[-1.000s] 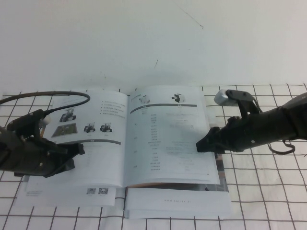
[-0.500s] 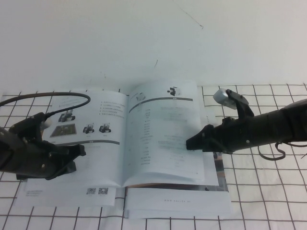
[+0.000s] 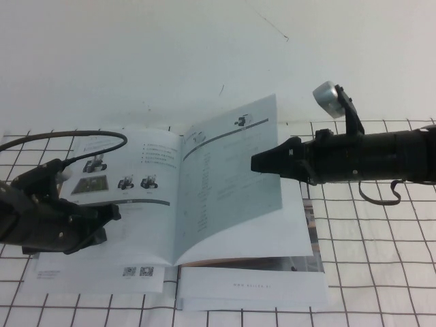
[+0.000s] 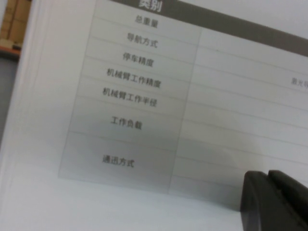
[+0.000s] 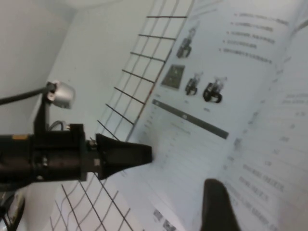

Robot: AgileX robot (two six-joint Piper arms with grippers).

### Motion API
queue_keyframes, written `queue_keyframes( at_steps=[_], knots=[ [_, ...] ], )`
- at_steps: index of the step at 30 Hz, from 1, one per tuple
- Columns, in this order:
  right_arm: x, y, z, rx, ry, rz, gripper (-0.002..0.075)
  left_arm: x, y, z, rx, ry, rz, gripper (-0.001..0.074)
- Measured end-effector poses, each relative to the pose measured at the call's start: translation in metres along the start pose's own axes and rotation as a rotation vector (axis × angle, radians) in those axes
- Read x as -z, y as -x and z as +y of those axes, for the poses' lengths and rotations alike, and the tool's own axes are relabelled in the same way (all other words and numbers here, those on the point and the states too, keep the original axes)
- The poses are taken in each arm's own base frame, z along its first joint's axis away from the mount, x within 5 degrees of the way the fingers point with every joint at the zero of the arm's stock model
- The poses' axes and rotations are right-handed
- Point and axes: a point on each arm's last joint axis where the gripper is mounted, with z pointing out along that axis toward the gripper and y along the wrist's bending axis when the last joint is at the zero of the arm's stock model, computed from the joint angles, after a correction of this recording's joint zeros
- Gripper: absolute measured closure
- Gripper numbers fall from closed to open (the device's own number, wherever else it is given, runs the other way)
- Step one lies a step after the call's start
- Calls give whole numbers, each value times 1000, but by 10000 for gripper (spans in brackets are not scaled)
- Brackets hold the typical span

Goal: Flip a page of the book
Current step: Open the closed book

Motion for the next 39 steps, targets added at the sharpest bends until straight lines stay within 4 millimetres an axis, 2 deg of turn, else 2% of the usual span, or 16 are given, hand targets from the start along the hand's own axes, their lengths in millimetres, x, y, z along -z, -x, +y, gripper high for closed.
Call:
queue_keyframes(
  at_steps=[5,7,10,16,21,25,31,34,39],
  knots=[
    [4,5,10,6,45,-28,337,1,-1,-4,-42,-7,-3,737],
    [4,5,11,4,51,-31,337,6,-3,-15,-99,-29,-14,737],
    [2,5,13,17,62,-32,337,22,-11,-43,-245,-90,-47,737],
    [2,4,15,44,85,-27,337,63,-44,-101,-508,-260,-66,737],
    [2,3,18,58,110,-22,337,86,-75,-133,-629,-374,-54,737],
    [2,2,21,63,148,-13,337,94,-103,-158,-724,-452,-54,737],
    [3,1,26,64,204,1,337,91,-142,-189,-809,-513,-142,737],
    [4,5,30,80,232,-2,337,81,-150,-197,-795,-503,-190,737],
    [6,21,43,112,292,-17,337,58,-154,-198,-738,-443,-204,737]
  ],
)
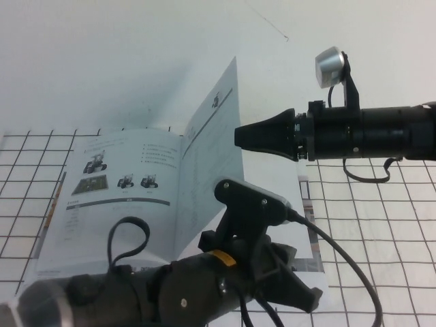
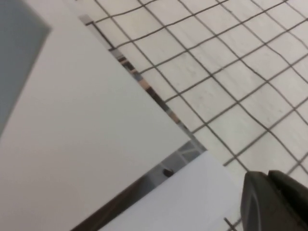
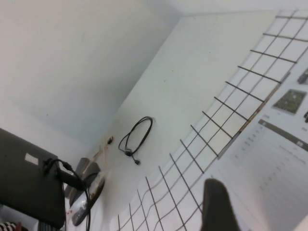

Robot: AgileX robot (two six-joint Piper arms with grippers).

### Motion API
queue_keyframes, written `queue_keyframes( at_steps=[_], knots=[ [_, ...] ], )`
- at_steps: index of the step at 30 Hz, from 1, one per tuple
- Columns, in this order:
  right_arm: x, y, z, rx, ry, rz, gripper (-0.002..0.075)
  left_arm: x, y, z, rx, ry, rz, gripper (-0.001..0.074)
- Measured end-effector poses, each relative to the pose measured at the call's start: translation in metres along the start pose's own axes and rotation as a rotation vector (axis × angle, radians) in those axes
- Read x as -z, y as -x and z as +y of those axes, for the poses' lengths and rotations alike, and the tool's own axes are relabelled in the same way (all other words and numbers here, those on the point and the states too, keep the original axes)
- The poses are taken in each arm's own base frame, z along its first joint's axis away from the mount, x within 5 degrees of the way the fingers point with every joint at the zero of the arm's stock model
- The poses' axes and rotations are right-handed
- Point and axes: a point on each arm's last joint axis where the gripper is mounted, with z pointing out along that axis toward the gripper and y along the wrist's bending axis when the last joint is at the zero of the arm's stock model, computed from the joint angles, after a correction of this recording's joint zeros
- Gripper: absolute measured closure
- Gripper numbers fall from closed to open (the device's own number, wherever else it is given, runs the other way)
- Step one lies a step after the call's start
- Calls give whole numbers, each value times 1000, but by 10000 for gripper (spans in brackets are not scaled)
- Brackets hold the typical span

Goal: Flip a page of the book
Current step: Open the closed book

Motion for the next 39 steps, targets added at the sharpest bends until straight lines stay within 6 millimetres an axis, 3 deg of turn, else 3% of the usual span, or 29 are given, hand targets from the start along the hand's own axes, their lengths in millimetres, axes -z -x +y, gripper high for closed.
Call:
queue_keyframes(
  at_steps=[10,19,27,33,39],
  knots=[
    [-12,-1,7,1,8,26,337,-25,2,27,3,240,-182,737],
    [-13,9,18,38,77,29,337,-19,7,76,165,489,-193,737],
    [-14,22,28,125,96,62,337,-9,-4,114,287,692,-50,737],
    [-16,-8,1,158,-144,374,367,-4,-6,133,252,728,28,737],
    [-29,-44,-45,70,-288,554,568,-6,-7,145,299,637,56,737]
  ],
)
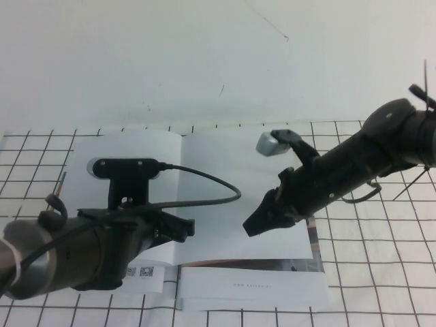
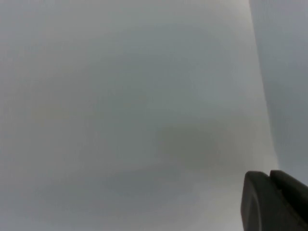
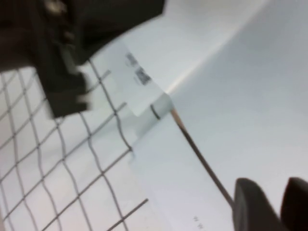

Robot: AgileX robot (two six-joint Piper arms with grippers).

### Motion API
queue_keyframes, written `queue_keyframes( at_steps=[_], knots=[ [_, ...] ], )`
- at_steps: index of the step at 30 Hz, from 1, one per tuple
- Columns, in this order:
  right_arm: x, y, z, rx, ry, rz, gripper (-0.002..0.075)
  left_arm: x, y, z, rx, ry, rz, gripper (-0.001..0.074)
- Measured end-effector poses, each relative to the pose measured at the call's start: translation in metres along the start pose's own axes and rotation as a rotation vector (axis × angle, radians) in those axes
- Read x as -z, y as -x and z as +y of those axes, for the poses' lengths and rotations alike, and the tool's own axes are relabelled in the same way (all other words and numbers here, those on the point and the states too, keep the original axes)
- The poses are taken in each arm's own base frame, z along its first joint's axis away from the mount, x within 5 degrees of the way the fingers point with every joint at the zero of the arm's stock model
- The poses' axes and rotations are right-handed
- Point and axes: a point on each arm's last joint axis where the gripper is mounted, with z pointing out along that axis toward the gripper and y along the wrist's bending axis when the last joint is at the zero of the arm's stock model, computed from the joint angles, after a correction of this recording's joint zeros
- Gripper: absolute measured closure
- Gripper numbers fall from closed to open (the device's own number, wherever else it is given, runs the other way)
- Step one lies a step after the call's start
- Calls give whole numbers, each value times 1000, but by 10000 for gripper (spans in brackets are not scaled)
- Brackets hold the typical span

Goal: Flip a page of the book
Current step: Open the closed book

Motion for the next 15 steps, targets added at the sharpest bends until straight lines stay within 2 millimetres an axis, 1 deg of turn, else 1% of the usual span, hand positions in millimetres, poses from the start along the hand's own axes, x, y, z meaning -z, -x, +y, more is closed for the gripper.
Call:
queue_keyframes(
  at_steps=[2,4,6,9,13,15],
  knots=[
    [-12,-5,-9,-34,-4,19,655,-2,1,2,14,-41,16,737],
    [-21,-10,-16,-73,-3,40,695,-4,2,3,26,-71,29,737],
    [-26,-13,-21,-99,-7,51,711,-7,2,5,34,-86,41,737],
    [-29,-15,-25,-116,-10,57,720,-17,-3,9,32,-73,73,737],
    [-31,-15,-27,-131,-12,60,723,-36,-18,11,14,-57,142,737],
    [-32,-16,-28,-142,-13,61,723,-40,-21,10,2,-60,158,737]
  ],
)
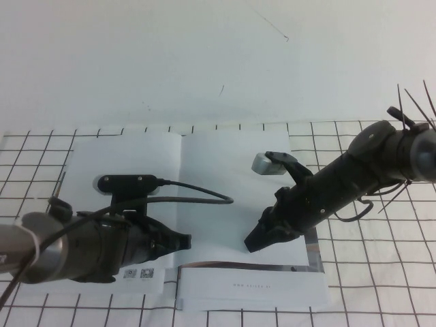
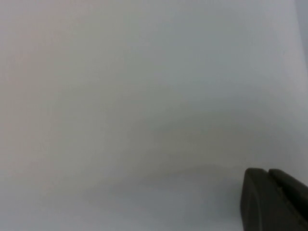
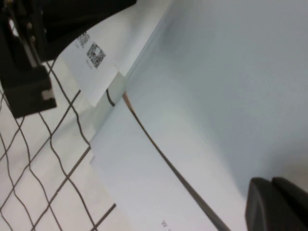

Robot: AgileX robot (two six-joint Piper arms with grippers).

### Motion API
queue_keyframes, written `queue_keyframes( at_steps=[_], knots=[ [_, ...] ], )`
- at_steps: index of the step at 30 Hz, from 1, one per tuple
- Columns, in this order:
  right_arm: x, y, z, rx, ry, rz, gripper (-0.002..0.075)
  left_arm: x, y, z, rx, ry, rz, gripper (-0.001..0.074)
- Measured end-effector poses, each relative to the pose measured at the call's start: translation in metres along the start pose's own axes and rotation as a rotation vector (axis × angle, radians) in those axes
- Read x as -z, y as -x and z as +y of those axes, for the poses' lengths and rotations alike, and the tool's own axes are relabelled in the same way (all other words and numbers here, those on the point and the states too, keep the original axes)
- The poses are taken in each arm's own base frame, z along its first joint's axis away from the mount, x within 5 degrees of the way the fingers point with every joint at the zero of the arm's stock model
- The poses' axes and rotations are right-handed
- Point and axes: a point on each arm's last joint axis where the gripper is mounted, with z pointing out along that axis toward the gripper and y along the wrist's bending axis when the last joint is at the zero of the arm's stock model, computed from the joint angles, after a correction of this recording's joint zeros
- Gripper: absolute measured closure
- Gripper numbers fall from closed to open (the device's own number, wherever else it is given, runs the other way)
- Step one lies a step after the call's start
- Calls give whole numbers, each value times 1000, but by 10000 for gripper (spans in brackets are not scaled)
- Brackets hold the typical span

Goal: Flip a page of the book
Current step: Open the closed book

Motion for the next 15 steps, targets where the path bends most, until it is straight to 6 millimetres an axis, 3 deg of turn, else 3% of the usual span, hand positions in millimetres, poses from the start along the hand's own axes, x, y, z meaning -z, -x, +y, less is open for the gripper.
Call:
queue_keyframes(
  at_steps=[8,11,15],
  knots=[
    [4,3,4,7,-19,-11,725,-2,0,-4,-30,-39,11,737],
    [21,11,19,62,-55,-55,725,11,6,-6,-60,-69,-24,737],
    [57,20,49,176,-129,-126,725,51,25,-13,-104,-180,-138,737]
  ],
)
